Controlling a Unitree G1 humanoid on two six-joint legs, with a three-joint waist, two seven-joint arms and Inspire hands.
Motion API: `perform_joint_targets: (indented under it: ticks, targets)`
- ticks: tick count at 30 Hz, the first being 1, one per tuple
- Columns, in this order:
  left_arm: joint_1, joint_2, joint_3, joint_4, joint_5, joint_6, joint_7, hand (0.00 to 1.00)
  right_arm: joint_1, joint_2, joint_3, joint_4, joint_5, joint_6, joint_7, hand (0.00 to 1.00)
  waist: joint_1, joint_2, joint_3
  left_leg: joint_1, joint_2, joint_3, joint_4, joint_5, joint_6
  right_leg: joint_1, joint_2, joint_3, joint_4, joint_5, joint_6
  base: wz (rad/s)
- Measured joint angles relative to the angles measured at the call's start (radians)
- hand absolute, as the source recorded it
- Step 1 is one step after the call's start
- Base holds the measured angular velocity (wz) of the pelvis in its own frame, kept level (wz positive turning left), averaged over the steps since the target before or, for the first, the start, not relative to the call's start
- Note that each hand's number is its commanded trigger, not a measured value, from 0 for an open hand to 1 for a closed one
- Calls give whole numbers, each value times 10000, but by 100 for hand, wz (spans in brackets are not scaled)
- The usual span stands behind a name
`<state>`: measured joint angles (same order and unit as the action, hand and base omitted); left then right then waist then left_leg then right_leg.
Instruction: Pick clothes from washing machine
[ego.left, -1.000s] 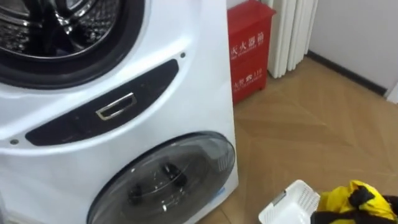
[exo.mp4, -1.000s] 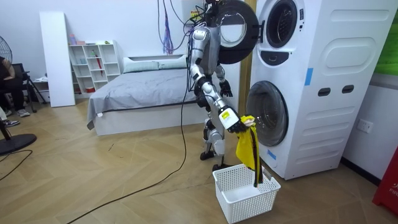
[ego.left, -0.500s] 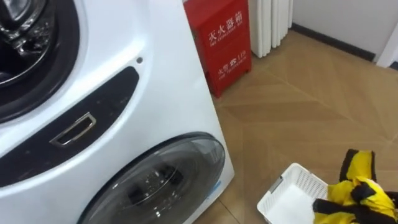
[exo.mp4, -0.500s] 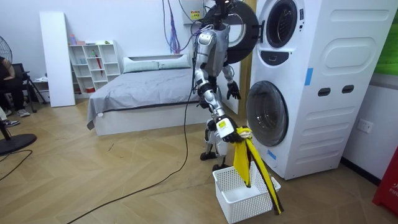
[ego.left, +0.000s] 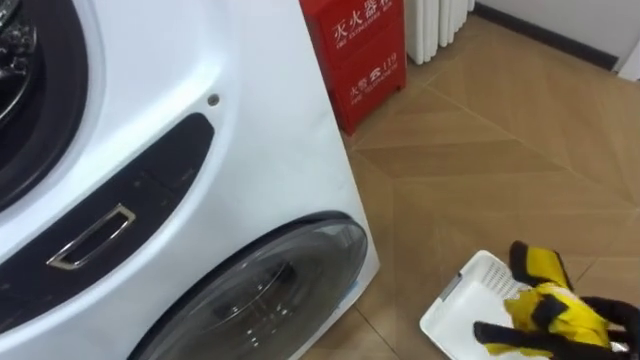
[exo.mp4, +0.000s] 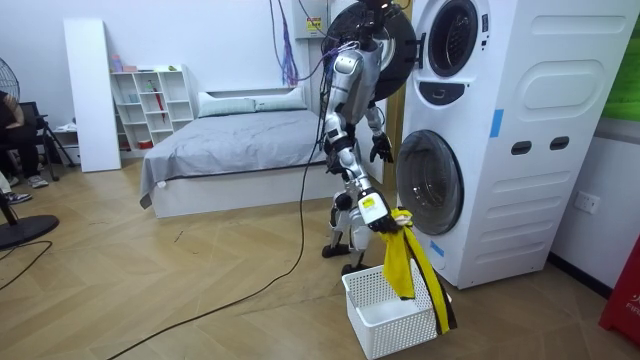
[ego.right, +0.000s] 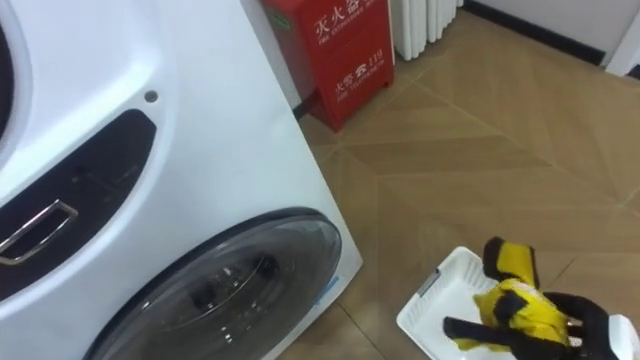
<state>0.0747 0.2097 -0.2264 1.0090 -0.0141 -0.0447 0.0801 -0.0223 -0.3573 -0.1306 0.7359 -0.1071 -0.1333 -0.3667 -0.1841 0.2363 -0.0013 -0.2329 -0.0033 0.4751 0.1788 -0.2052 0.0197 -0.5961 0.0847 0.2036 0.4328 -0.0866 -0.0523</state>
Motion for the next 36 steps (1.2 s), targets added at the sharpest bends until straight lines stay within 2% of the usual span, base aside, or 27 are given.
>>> perform_joint_targets:
  ticks: [4,10,17,31,36]
  targets:
    - [42,7,-142,18,-231,2,0,0,4,7,6,-9,4,-206,-22,0,81,-1,1,-11,-32,-197,110,3,2,3,-63,-34,33,-85,-16,-5]
    - [73,13,-144,-21,-359,18,-28,0,117,6,3,-7,10,-193,-32,0,59,-72,57,11,-83,-292,100,3,2,1,-142,-116,200,-308,-5,9]
    - [153,13,-146,-24,-627,18,-31,0,146,6,3,-6,77,-193,-31,0,55,-81,63,-22,-94,-466,100,3,2,2,-161,-132,209,-365,27,4]
    - [194,13,-144,-38,-718,29,-31,0,270,9,3,-8,99,-191,-163,0,28,-80,59,13,-127,-469,105,3,2,3,-196,-151,335,-436,35,1]
    - [343,5,-113,-78,-706,29,-50,0,568,10,-6,31,38,-174,-123,0,7,-132,76,440,-94,-688,87,3,1,514,-267,-421,329,-569,-44,9]
